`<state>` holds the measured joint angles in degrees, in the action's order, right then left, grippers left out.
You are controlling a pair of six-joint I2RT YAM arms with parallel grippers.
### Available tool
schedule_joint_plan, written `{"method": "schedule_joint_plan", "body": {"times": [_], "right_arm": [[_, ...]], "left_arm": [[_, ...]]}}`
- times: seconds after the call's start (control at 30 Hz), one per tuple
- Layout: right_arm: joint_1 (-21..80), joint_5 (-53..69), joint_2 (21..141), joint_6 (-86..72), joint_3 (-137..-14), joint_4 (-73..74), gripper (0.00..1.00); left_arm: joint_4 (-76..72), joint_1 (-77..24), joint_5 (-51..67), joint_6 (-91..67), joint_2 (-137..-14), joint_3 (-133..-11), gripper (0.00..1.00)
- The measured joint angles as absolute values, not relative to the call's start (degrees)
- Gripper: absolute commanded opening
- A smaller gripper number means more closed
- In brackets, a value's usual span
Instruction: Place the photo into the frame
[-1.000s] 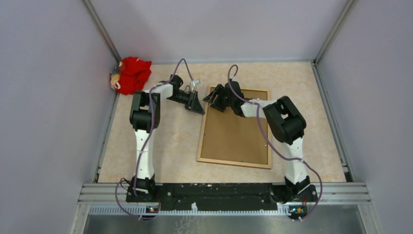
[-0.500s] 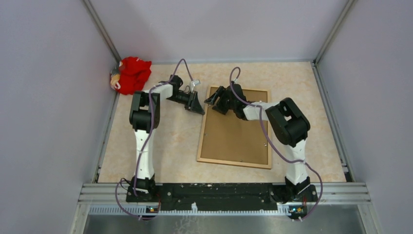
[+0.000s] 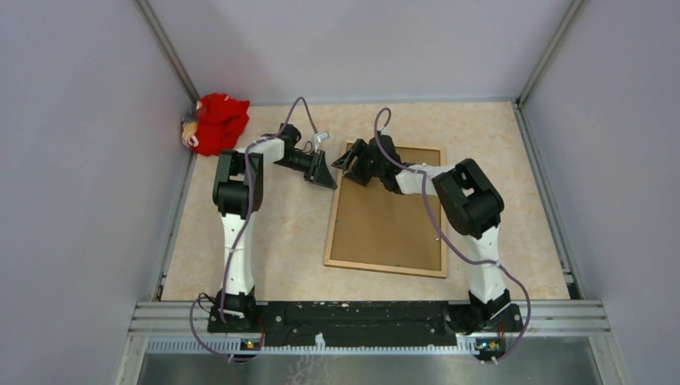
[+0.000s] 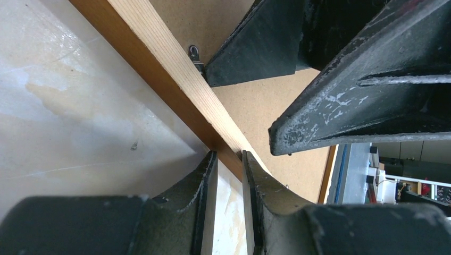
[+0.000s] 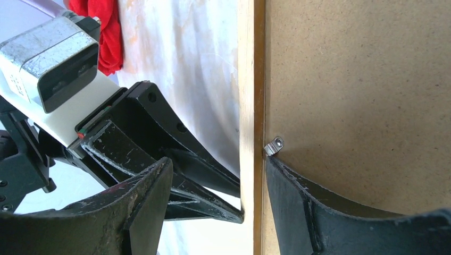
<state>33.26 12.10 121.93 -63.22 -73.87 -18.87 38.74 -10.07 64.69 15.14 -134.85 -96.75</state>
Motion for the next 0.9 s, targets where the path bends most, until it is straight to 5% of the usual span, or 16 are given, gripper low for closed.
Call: {"method": "schedule_joint_plan", "body": {"times": [0.57, 0.9], "right_arm": [[33.4, 12.1, 122.5, -62.5, -76.2, -15.9, 0.66], [31.8, 15.8, 119.4, -57.0, -75.6, -13.0, 0.88]], "left_arm": [[38.6, -10.0, 64.7, 15.2, -134.4, -95.8, 0.3], [42.3, -9.3, 63.4, 18.4, -133.3, -95.4, 0.4]]}}
